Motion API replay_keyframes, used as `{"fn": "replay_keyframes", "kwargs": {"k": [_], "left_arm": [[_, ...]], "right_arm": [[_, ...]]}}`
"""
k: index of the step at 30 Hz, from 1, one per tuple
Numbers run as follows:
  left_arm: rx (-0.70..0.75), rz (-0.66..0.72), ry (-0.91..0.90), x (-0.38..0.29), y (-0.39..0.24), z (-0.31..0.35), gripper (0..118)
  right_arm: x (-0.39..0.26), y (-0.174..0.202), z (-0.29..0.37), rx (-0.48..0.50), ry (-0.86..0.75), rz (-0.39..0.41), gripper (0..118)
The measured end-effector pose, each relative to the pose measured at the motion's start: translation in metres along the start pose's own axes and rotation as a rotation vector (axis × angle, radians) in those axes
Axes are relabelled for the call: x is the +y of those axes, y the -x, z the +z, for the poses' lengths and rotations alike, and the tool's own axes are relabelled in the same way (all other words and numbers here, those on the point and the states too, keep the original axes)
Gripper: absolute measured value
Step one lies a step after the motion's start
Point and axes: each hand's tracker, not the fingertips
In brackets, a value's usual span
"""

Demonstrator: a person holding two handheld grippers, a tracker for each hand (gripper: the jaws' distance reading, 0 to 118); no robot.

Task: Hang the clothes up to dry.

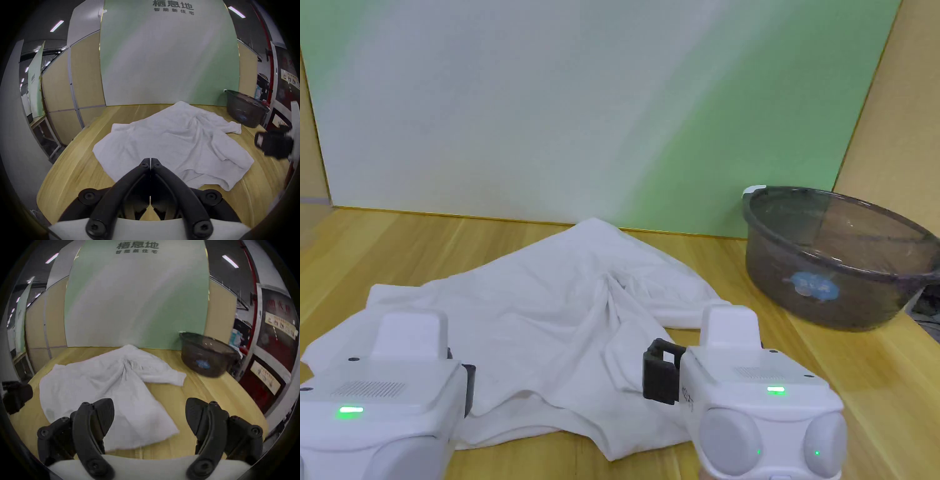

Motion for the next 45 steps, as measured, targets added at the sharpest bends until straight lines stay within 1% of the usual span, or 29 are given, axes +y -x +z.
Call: {"fn": "replay_keyframes", "kwargs": {"k": [2, 3, 6, 7, 8, 9, 10, 11, 12, 13, 14, 17, 20, 22, 24, 28, 30, 32, 34, 35, 36, 37, 39, 40, 41, 42, 43, 44, 45], "left_arm": [[-0.002, -0.010, -0.016, -0.004, -0.012, 0.005, 0], [-0.012, -0.015, -0.015, -0.006, -0.017, 0.008, 0], [-0.062, -0.022, 0.006, -0.015, -0.027, 0.013, 0], [-0.065, -0.018, 0.013, -0.018, -0.028, 0.013, 0], [-0.064, -0.019, 0.014, -0.020, -0.031, 0.014, 0], [-0.062, -0.028, 0.017, -0.022, -0.032, 0.015, 0], [-0.060, -0.038, 0.018, -0.023, -0.033, 0.016, 0], [-0.053, -0.041, 0.015, -0.024, -0.034, 0.018, 0], [-0.046, -0.039, 0.014, -0.023, -0.035, 0.019, 0], [-0.043, -0.041, 0.011, -0.023, -0.036, 0.020, 0], [-0.043, -0.045, 0.006, -0.023, -0.036, 0.022, 0], [-0.042, -0.050, 0.000, -0.022, -0.036, 0.023, 0], [-0.039, -0.052, -0.002, -0.018, -0.037, 0.024, 0], [-0.052, -0.050, -0.011, -0.008, -0.035, 0.026, 0], [-0.079, -0.049, -0.041, 0.010, -0.034, 0.030, 0], [-0.095, -0.069, -0.149, 0.060, -0.032, 0.043, 0], [-0.114, -0.072, -0.192, 0.088, -0.029, 0.051, 0], [-0.182, -0.056, -0.242, 0.114, -0.023, 0.059, 0], [-0.322, -0.045, -0.272, 0.137, -0.013, 0.066, 0], [-0.424, -0.027, -0.287, 0.148, -0.004, 0.067, 0], [-0.550, -0.017, -0.286, 0.160, 0.004, 0.068, 0], [-0.610, -0.011, -0.276, 0.169, 0.011, 0.067, 0], [-0.841, -0.055, -0.279, 0.187, 0.030, 0.063, 0], [-0.961, -0.088, -0.310, 0.191, 0.038, 0.063, 0], [-1.069, -0.127, -0.349, 0.194, 0.046, 0.064, 0], [-1.187, -0.135, -0.321, 0.198, 0.051, 0.062, 0], [-1.303, -0.089, -0.272, 0.204, 0.058, 0.056, 0], [-1.403, -0.028, -0.249, 0.208, 0.063, 0.050, 0], [-1.410, 0.025, -0.262, 0.210, 0.065, 0.047, 0]], "right_arm": [[-0.015, 0.000, 0.009, -0.017, -0.003, -0.006, 93], [-0.022, -0.003, 0.010, -0.037, 0.002, -0.028, 93], [-0.037, -0.003, 0.016, -0.024, -0.004, -0.024, 93], [-0.040, -0.004, 0.015, -0.024, 0.007, -0.013, 90], [-0.044, -0.005, 0.015, -0.022, 0.011, -0.013, 67], [-0.046, -0.005, 0.015, 0.000, 0.018, -0.003, 22], [-0.048, -0.006, 0.016, 0.024, -0.008, -0.032, 0], [-0.050, -0.007, 0.014, 0.028, 0.001, -0.033, 0], [-0.048, -0.008, 0.016, 0.005, -0.014, -0.051, 0], [-0.046, -0.005, 0.016, 0.014, -0.003, -0.036, 0], [-0.044, -0.002, 0.015, 0.013, 0.010, 0.000, 0], [-0.042, -0.003, 0.018, 0.029, 0.003, -0.025, 0], [-0.037, -0.007, 0.012, 0.031, 0.012, -0.011, 0], [-0.019, -0.011, 0.014, 0.044, -0.008, -0.013, 0], [0.003, -0.016, 0.020, 0.039, -0.065, -0.023, 0], [0.067, -0.026, 0.046, 0.010, -0.225, -0.007, 0], [0.099, -0.034, 0.056, 0.025, -0.285, 0.001, 0], [0.121, -0.041, 0.064, 0.042, -0.340, 0.002, 0], [0.141, -0.055, 0.073, 0.143, -0.371, -0.018, 0], [0.147, -0.065, 0.075, 0.228, -0.380, -0.018, 0], [0.154, -0.079, 0.079, 0.352, -0.392, -0.033, 0], [0.158, -0.091, 0.081, 0.456, -0.393, -0.054, 0], [0.164, -0.116, 0.088, 0.765, -0.374, -0.065, 0], [0.166, -0.126, 0.089, 0.907, -0.362, -0.038, 0], [0.165, -0.136, 0.094, 0.980, -0.419, -0.009, 0], [0.162, -0.144, 0.100, 1.037, -0.506, 0.032, 0], [0.161, -0.151, 0.102, 1.087, -0.518, 0.008, 0], [0.166, -0.159, 0.101, 1.182, -0.432, -0.033, 0], [0.170, -0.164, 0.101, 1.244, -0.358, -0.071, 0]]}}
